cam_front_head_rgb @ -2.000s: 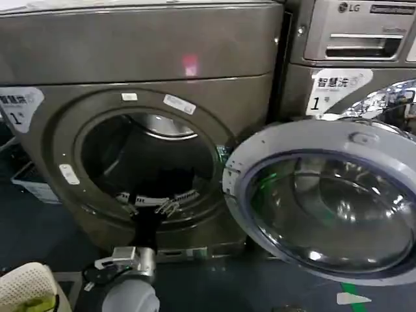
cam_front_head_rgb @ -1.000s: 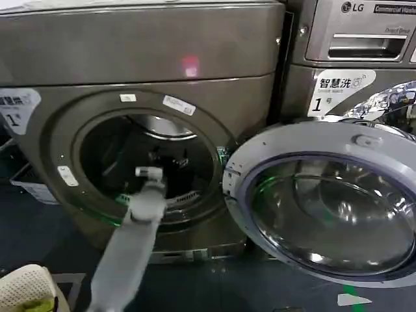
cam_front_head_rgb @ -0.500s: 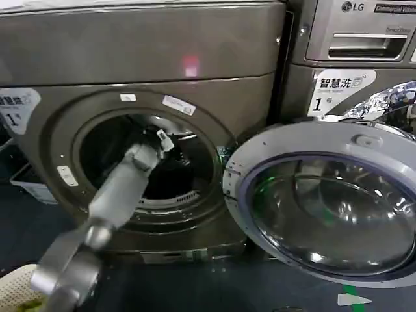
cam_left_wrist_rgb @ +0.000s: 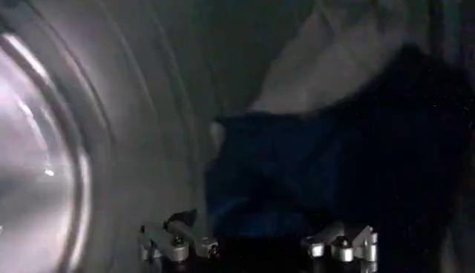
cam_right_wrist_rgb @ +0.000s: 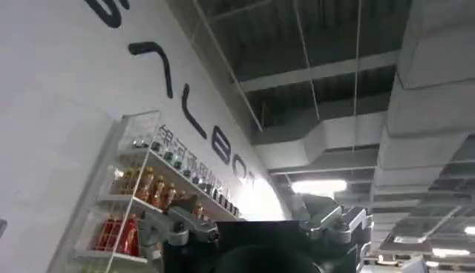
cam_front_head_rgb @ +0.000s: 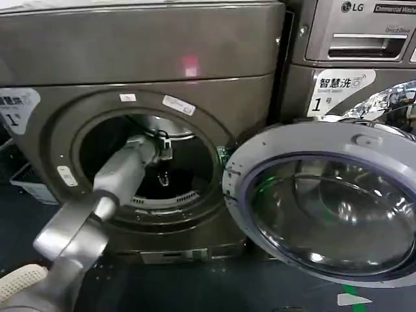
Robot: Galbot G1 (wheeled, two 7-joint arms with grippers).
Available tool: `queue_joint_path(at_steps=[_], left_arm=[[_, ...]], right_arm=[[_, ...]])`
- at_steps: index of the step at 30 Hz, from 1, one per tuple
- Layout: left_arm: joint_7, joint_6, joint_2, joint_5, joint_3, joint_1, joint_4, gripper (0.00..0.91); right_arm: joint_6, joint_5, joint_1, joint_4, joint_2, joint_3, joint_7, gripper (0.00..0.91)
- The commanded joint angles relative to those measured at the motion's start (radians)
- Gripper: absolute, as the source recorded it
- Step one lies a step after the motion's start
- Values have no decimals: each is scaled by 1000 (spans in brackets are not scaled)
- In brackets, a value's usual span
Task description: Grasp the clothes from the dryer.
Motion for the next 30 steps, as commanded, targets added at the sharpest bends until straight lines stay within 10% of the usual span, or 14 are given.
queue_joint_path(at_steps=[1, 3, 5, 7, 18, 30], left_arm=[[94, -26, -33, 36, 58, -26, 120, 907], [94, -26, -37, 29, 49, -21, 119, 887], [88, -28, -42, 23, 36, -19, 117, 125], [75, -31, -46, 9, 33, -22, 108, 0], [23, -37, -31, 3, -30, -11, 39, 0], [-316, 79, 31, -56, -390, 241, -281, 0]], right_arm=[[1, 0, 1, 2, 0, 0, 1, 907], [0, -1, 1, 1, 0, -1, 2, 907], [1, -3, 3, 1, 2, -5, 3, 907], [1, -4, 6, 3, 4, -9, 3, 907], [0, -10, 20, 12, 16, -36, 6, 907], [4, -25, 46, 30, 37, -76, 10, 907]])
